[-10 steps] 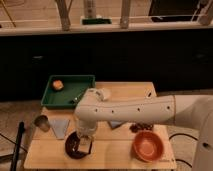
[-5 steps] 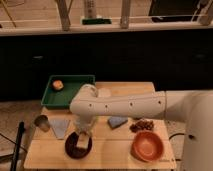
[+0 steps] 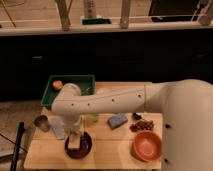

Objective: Wipe purple bowl with eraser

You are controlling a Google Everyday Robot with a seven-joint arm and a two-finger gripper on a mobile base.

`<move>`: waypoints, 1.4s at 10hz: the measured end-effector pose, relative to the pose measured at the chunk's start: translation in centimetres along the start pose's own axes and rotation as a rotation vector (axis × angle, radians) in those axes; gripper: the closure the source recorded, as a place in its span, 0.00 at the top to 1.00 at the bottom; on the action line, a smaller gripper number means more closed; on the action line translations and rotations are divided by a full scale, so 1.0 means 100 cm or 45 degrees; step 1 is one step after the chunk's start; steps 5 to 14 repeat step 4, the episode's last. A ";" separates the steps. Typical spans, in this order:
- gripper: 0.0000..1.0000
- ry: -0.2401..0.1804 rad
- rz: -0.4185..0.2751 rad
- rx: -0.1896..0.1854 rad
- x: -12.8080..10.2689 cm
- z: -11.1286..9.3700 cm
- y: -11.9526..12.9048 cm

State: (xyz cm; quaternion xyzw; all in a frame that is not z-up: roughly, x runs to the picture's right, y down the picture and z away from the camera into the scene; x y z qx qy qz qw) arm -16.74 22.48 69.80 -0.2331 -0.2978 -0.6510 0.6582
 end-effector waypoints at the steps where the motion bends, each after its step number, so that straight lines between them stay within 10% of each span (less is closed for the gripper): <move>1: 0.00 -0.005 -0.049 -0.016 -0.010 0.001 -0.008; 14: 0.00 -0.041 -0.108 -0.048 -0.036 0.009 -0.004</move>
